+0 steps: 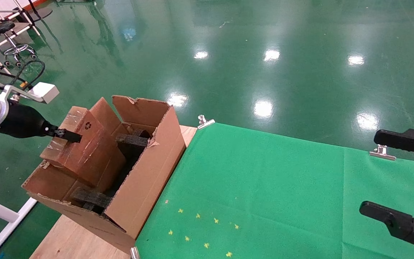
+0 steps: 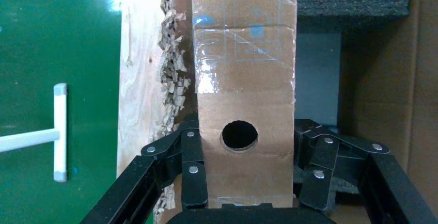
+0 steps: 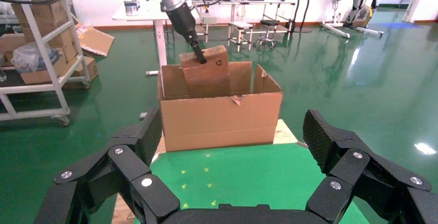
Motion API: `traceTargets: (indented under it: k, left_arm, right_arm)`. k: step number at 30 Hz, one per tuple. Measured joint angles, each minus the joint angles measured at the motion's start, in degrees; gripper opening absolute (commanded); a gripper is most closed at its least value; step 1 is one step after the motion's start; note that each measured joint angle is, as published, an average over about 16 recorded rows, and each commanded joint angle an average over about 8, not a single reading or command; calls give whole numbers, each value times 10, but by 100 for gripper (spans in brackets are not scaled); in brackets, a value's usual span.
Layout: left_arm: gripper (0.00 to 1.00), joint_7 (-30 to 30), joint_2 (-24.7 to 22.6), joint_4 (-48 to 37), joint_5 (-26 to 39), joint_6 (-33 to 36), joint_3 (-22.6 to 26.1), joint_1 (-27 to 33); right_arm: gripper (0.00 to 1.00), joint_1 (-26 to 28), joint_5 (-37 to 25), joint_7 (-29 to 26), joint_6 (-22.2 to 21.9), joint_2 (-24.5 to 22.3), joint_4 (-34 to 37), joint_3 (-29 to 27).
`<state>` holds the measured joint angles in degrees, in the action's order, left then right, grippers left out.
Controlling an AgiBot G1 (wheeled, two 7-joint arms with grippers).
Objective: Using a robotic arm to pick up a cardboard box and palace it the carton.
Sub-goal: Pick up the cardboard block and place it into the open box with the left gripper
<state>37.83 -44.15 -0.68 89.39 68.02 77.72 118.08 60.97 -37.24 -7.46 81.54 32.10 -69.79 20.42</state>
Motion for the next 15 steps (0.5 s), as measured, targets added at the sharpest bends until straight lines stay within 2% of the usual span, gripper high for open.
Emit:
traceTargets:
  k: [15]
  left_arm:
    - [0, 11, 3, 0, -22, -41, -16, -66]
  right_arm:
    - [100, 0, 0, 0, 0, 0, 0, 0]
